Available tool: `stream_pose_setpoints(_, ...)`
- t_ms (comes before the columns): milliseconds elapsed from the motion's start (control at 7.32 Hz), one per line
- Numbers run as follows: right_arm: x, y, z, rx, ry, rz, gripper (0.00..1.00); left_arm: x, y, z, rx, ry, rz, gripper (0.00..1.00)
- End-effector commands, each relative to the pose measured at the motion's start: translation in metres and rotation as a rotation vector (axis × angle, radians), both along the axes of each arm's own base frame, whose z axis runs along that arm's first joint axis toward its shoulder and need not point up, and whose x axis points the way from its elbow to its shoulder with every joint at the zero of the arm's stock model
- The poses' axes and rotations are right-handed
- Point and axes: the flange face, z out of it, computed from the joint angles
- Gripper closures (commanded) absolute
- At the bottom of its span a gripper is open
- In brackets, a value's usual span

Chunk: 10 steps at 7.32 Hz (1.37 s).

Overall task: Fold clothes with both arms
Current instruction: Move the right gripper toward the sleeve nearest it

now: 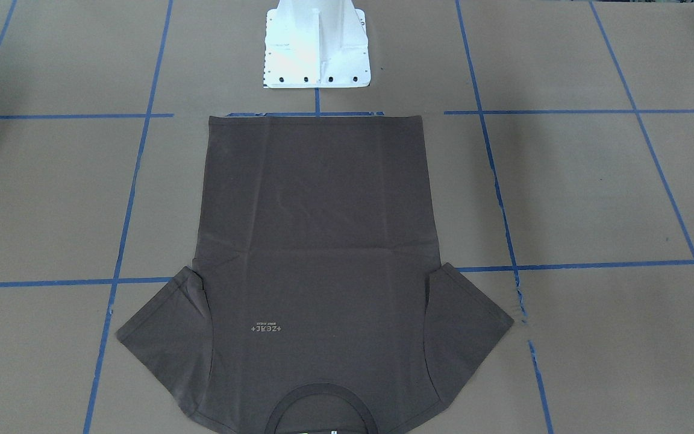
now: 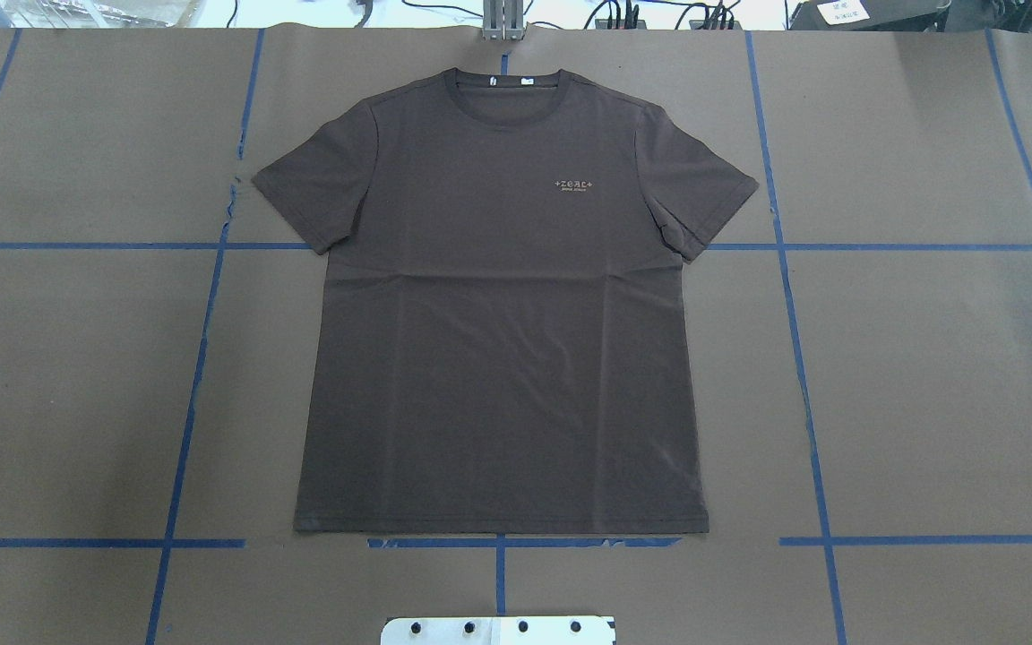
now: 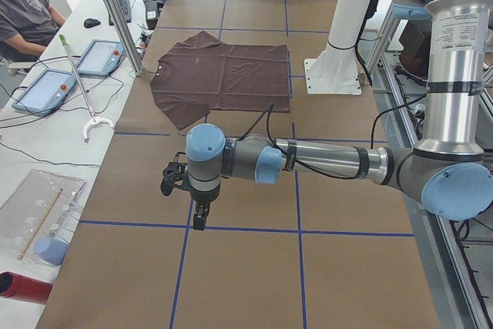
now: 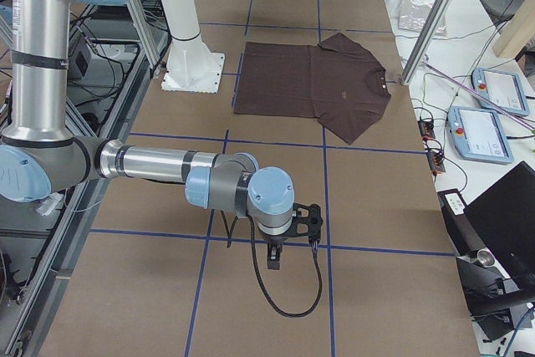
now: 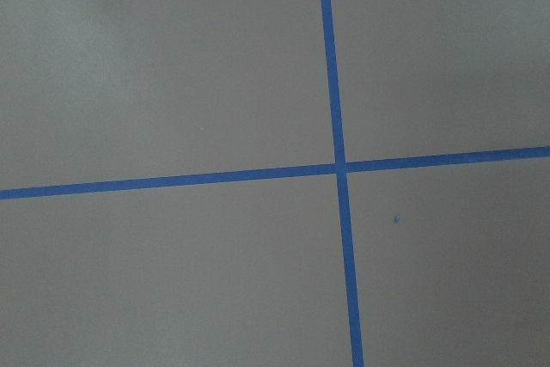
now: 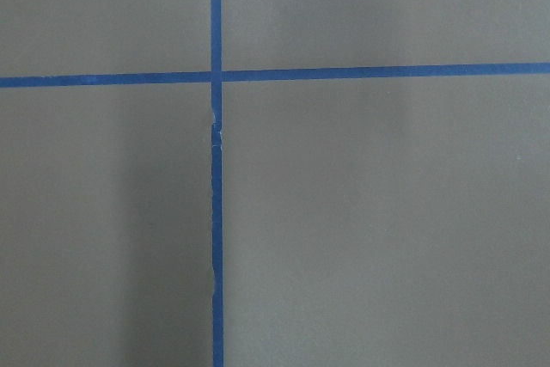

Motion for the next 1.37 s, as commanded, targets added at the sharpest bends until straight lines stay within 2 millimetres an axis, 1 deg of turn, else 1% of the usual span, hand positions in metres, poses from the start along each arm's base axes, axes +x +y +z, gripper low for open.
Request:
stream_pose_setpoints(0,-0.001,-0.002,-0.004,0.006,-0.009,0.003,0.00,0.001,-0.003,-0.008,0.017,0.000,0.001,0.00)
stream_pose_setpoints(137,-0.006,-0.025,-0.020,0.079,-0.008,-0.017,0.00,0.003,-0.023,-0.033,0.061,-0.001,0.002,0.00)
stream_pose_setpoints(273,-0.015,-0.049,-0.023,0.137,-0.015,-0.010,0.00,0.008,-0.056,-0.072,0.138,0.002,0.012,0.00)
stream_pose_setpoints(410,-0.049,-0.074,-0.033,0.231,-0.015,-0.062,0.00,0.023,-0.071,-0.095,0.193,0.013,0.040,0.00)
stream_pose_setpoints(546,-0.082,-0.111,-0.036,0.272,-0.024,-0.105,0.00,0.063,-0.082,-0.112,0.284,0.021,0.105,0.00)
stream_pose_setpoints(683,-0.119,-0.171,-0.070,0.203,-0.063,-0.057,0.00,0.072,-0.083,-0.110,0.280,0.029,0.105,0.00)
stream_pose_setpoints(820,-0.190,-0.206,-0.108,0.174,-0.092,-0.090,0.00,0.087,-0.091,-0.125,0.298,0.049,0.104,0.00)
stream_pose_setpoints(956,-0.237,-0.255,-0.137,0.157,-0.070,-0.092,0.00,0.089,-0.100,-0.135,0.297,0.061,0.088,0.00)
stream_pose_setpoints(1093,-0.277,-0.268,-0.161,0.158,-0.091,-0.090,0.00,0.107,-0.102,-0.140,0.297,0.060,0.108,0.00)
stream_pose_setpoints(1229,-0.323,-0.275,-0.187,0.172,-0.115,-0.077,0.00,0.113,-0.102,-0.137,0.291,0.061,0.118,0.00)
